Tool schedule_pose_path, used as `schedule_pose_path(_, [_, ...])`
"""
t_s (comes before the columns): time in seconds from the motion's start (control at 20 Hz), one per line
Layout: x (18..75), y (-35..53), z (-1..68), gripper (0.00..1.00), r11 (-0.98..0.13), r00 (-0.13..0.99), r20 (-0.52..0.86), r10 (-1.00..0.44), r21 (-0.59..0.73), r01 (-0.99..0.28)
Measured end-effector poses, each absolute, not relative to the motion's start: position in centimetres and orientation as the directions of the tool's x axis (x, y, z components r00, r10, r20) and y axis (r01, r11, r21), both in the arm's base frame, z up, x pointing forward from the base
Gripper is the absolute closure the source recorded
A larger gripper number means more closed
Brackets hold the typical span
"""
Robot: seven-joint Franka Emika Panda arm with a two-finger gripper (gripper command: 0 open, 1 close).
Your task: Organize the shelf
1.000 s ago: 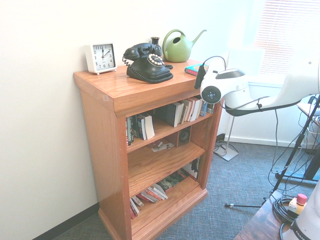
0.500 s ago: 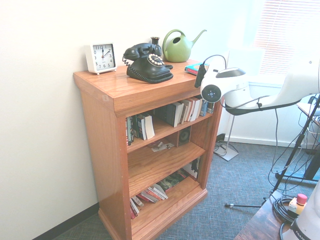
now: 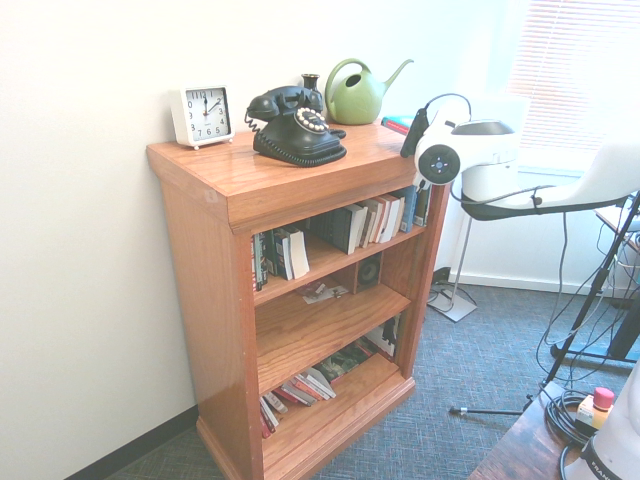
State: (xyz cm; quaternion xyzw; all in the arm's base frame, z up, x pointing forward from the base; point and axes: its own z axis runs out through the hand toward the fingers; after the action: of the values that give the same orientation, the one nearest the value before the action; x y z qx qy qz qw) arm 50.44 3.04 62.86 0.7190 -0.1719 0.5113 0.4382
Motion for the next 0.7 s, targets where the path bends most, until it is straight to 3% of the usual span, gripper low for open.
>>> schedule_pose_path(0.7, [34.8,3.4,62.9,1.0,-0.728,0.344,0.921,-0.183,0.108,-0.677])
